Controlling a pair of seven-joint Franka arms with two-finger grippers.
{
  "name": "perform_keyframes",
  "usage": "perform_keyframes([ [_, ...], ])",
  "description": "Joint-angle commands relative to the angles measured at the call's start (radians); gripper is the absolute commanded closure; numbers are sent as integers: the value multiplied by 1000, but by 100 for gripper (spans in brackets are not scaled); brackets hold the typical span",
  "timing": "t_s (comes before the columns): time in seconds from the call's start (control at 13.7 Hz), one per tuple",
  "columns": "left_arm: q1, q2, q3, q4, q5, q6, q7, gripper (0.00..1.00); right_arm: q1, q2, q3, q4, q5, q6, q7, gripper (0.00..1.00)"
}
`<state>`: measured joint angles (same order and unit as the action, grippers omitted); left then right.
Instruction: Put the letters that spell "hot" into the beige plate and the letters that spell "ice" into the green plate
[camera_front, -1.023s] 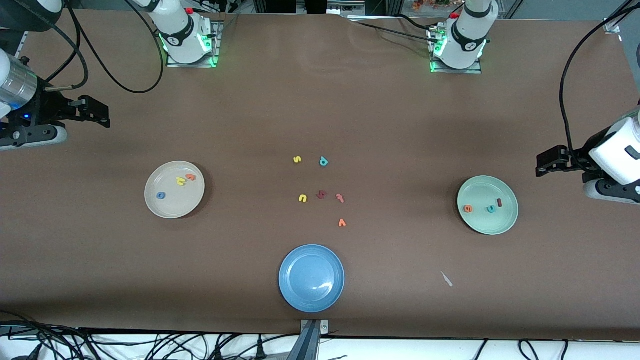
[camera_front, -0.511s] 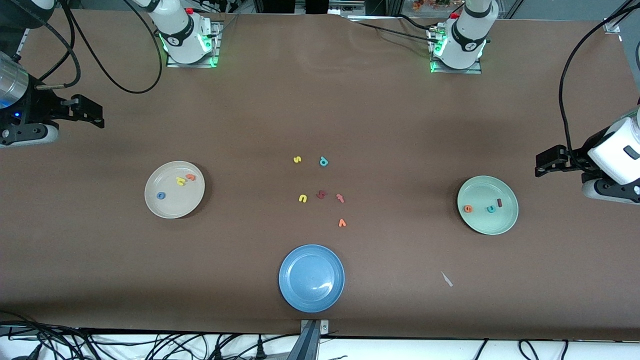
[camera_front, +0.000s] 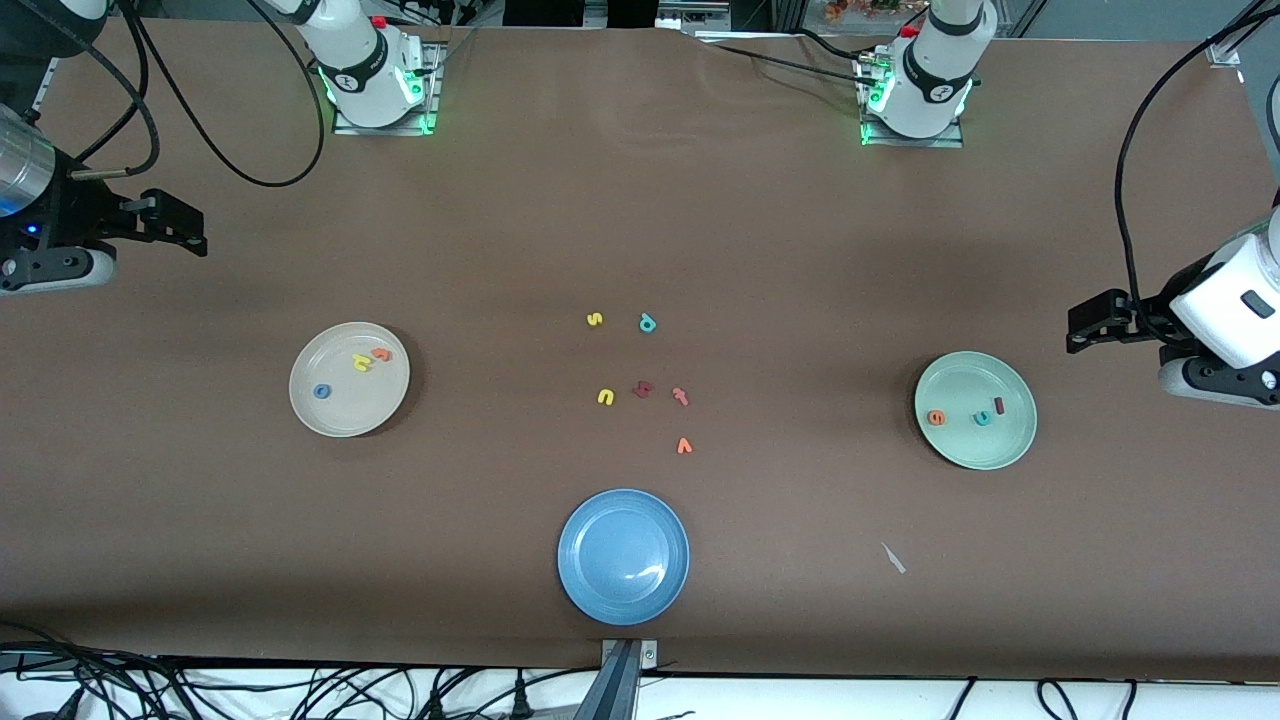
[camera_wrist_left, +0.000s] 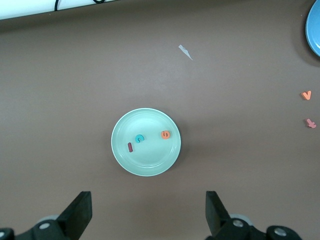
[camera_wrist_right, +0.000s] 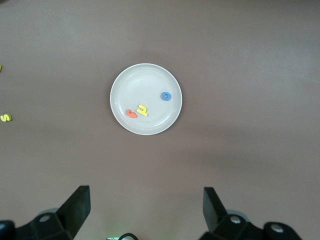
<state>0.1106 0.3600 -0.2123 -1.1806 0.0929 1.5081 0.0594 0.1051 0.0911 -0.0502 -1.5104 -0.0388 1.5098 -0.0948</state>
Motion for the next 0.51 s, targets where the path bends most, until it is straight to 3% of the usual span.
perform_keyframes([
  [0.0, 4, -24, 8, -22, -19, -5, 30, 0, -8, 4, 1, 22, 0, -20, -3, 0],
  [0.44, 21, -16, 8, -17, -48, 0, 20, 0, -8, 4, 3, 21, -1, -20, 1, 0],
])
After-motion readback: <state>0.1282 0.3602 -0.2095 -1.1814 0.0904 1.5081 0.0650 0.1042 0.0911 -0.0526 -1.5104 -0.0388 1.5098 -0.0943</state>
